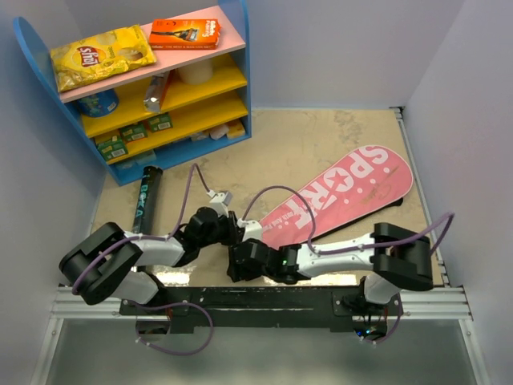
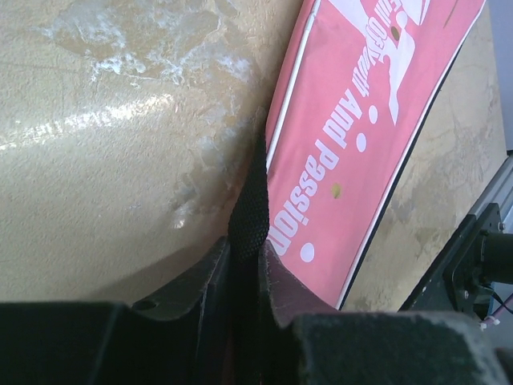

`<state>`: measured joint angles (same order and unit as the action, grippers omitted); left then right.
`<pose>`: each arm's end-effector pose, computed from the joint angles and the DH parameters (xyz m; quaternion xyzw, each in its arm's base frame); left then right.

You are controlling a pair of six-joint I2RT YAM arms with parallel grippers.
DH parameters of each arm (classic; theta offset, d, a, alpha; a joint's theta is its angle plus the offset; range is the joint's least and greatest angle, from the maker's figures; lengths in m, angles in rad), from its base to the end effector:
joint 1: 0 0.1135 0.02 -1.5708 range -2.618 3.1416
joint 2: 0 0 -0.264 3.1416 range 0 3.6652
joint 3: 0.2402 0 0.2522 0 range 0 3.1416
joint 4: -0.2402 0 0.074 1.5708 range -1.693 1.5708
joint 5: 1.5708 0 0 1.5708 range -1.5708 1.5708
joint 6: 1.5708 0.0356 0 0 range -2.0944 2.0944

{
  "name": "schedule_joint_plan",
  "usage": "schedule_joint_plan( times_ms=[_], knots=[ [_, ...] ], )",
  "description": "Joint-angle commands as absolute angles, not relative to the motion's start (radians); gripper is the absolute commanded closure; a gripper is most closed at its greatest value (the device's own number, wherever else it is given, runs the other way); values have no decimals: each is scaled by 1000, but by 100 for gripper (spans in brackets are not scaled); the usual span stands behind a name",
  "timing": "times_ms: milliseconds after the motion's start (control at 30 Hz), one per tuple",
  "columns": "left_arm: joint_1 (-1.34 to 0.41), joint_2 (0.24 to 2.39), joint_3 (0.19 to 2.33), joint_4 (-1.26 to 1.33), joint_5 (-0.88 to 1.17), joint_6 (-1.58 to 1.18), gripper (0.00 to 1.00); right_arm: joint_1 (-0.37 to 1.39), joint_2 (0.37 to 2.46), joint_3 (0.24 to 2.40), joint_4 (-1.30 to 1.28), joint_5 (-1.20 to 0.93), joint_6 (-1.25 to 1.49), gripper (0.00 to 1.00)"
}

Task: Pack up the badminton gear

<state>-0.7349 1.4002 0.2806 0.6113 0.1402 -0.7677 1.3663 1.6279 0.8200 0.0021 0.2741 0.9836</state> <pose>0.1684 -0.1589 0.1262 0.0214 0.8605 -0.3891 0.3281 0.0750 0.3140 0.1634 -0.1247 0.9120 0.2923 0.2595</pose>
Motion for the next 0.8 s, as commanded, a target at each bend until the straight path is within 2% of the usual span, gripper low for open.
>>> schedule_joint_plan(
  times_ms=[0,100,167,233,433,667,733,767],
  knots=[
    [-744,1411,319,443,87,-736,80,1358,1481,764,-179,354,983,41],
    [-732,1424,377,387,61,-715,80,1359,1387,744,-277,374,991,33],
    [-695,1427,405,367,69,-707,80,1358,1330,741,-342,423,996,12],
    [-661,1430,419,351,72,-696,80,1355,1304,742,-389,443,999,1],
    [-476,1456,448,345,118,-663,82,1316,1249,755,-437,474,977,1],
    [-400,1470,548,296,127,-623,82,1174,1246,768,-382,408,868,1],
    [-394,1453,583,275,129,-620,78,1103,1249,767,-333,373,839,1],
    [-396,1444,597,264,135,-612,68,1074,1249,761,-315,359,812,1]
  ],
)
